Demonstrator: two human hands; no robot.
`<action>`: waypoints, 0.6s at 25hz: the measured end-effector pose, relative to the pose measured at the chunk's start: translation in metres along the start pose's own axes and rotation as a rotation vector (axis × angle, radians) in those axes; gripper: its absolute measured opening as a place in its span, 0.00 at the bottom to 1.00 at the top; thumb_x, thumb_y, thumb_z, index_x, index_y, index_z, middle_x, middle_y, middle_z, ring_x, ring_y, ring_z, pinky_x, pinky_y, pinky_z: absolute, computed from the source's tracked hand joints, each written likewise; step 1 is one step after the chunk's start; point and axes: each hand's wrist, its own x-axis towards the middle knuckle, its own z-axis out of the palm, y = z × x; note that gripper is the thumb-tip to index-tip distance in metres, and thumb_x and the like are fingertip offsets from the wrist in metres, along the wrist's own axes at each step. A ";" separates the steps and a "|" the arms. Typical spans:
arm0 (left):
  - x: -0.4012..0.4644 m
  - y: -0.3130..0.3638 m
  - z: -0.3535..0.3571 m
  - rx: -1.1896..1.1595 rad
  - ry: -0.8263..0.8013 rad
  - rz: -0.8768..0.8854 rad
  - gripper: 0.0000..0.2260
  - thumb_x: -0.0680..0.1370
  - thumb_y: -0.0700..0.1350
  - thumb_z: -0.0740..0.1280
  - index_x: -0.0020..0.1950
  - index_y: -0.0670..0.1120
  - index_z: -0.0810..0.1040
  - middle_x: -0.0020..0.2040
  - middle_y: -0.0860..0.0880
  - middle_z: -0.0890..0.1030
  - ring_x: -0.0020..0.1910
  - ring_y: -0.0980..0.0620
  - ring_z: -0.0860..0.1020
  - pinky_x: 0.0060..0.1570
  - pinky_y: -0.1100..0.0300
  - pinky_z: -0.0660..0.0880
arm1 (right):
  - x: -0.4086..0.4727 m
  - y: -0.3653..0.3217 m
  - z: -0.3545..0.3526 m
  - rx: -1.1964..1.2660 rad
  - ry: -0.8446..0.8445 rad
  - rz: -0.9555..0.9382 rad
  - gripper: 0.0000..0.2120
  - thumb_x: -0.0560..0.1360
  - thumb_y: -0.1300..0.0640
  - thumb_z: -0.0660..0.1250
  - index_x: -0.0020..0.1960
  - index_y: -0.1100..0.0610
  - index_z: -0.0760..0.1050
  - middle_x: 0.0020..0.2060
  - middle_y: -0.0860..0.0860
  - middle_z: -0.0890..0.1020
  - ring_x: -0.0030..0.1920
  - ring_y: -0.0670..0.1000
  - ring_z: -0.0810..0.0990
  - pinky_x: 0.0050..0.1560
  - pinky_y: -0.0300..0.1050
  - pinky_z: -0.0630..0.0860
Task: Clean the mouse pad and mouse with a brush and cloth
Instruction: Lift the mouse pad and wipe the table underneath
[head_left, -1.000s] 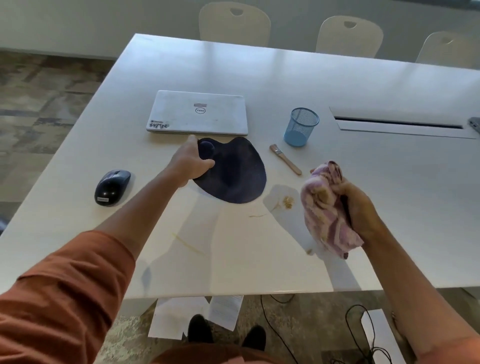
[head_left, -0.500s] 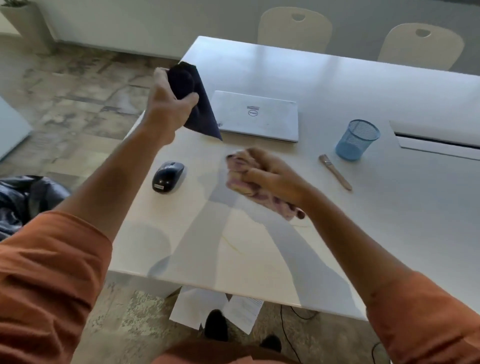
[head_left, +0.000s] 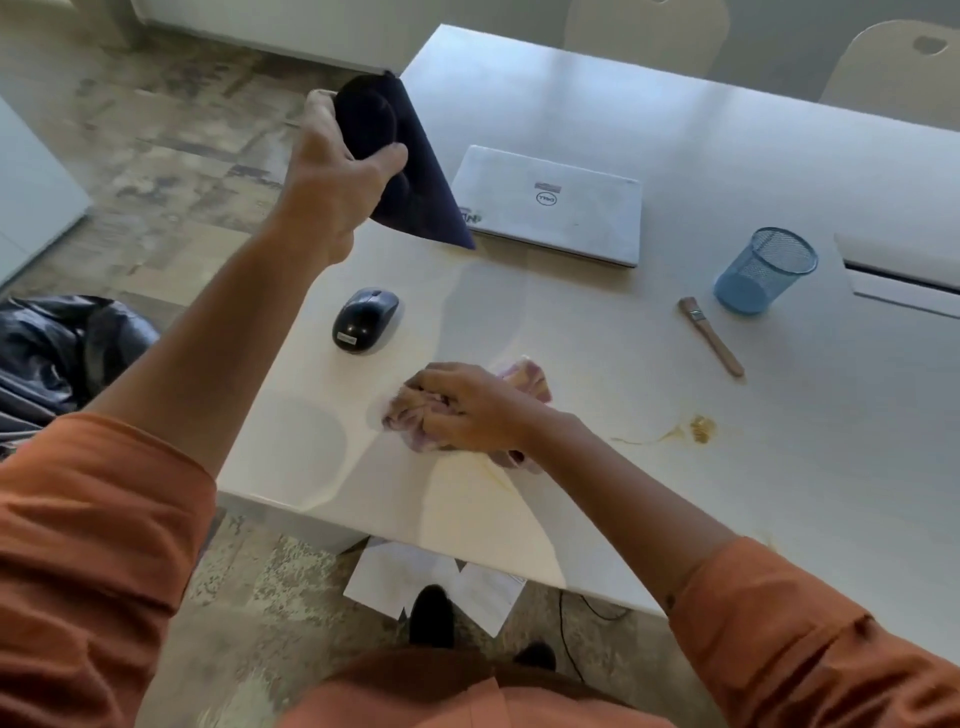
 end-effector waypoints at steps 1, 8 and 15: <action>-0.003 0.001 0.006 -0.008 -0.008 -0.001 0.22 0.74 0.46 0.76 0.62 0.50 0.70 0.60 0.51 0.80 0.59 0.57 0.81 0.57 0.55 0.83 | -0.011 0.003 0.002 0.001 -0.014 -0.045 0.18 0.82 0.58 0.68 0.71 0.58 0.77 0.62 0.54 0.81 0.60 0.49 0.78 0.61 0.41 0.78; -0.021 0.007 0.034 -0.033 -0.083 -0.032 0.24 0.71 0.49 0.77 0.63 0.51 0.71 0.60 0.50 0.81 0.59 0.56 0.82 0.56 0.52 0.83 | -0.117 0.032 -0.005 0.034 -0.072 -0.181 0.13 0.77 0.60 0.66 0.59 0.60 0.83 0.53 0.50 0.85 0.54 0.47 0.78 0.60 0.39 0.74; -0.047 0.011 0.057 -0.012 -0.116 -0.039 0.22 0.76 0.46 0.77 0.64 0.50 0.70 0.58 0.52 0.80 0.58 0.58 0.81 0.53 0.61 0.82 | -0.232 0.070 -0.036 0.073 -0.063 -0.052 0.14 0.74 0.69 0.74 0.56 0.56 0.86 0.52 0.46 0.86 0.56 0.49 0.81 0.59 0.50 0.77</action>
